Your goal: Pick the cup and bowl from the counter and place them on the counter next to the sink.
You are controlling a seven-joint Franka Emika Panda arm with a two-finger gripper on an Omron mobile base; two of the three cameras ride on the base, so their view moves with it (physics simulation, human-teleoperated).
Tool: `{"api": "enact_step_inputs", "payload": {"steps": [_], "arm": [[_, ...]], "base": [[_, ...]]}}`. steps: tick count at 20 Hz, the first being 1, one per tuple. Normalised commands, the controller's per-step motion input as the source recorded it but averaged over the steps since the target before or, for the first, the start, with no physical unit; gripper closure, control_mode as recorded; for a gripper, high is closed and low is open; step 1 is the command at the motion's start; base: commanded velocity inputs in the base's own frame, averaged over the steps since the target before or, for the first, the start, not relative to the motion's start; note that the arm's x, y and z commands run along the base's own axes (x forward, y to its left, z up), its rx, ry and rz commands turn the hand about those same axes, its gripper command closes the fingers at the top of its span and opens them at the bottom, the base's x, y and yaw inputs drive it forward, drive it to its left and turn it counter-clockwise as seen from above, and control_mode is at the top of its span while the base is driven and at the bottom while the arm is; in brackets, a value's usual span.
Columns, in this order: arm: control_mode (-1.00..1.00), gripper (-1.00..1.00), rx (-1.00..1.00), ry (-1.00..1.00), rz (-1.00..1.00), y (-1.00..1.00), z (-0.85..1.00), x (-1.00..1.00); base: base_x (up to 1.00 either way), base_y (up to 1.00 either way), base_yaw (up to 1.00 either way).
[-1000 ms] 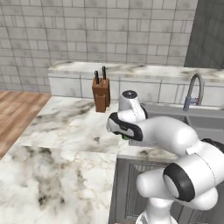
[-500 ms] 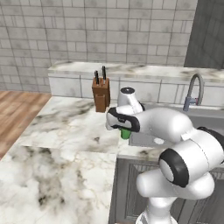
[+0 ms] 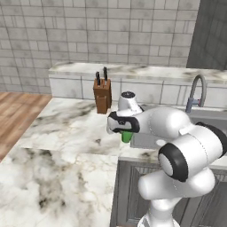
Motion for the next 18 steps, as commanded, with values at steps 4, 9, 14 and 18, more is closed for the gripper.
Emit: {"api": "enact_step_inputs", "payload": {"steps": [4, 9, 14, 18], "arm": [[-1.00, 1.00, 0.00, 0.00, 0.00, 0.00, -0.35, 0.00], [-1.00, 1.00, 0.00, 0.00, 0.00, 0.04, -0.27, 0.00], [-1.00, 1.00, 0.00, 0.00, 0.00, 0.05, -0.23, 0.00], [-1.00, 1.00, 0.00, 0.00, 0.00, 0.03, -0.27, 0.00]], "base": [[0.00, 0.00, 0.00], [0.00, 0.00, 0.00], [0.00, 0.00, 0.00], [0.00, 0.00, 0.00]]}}
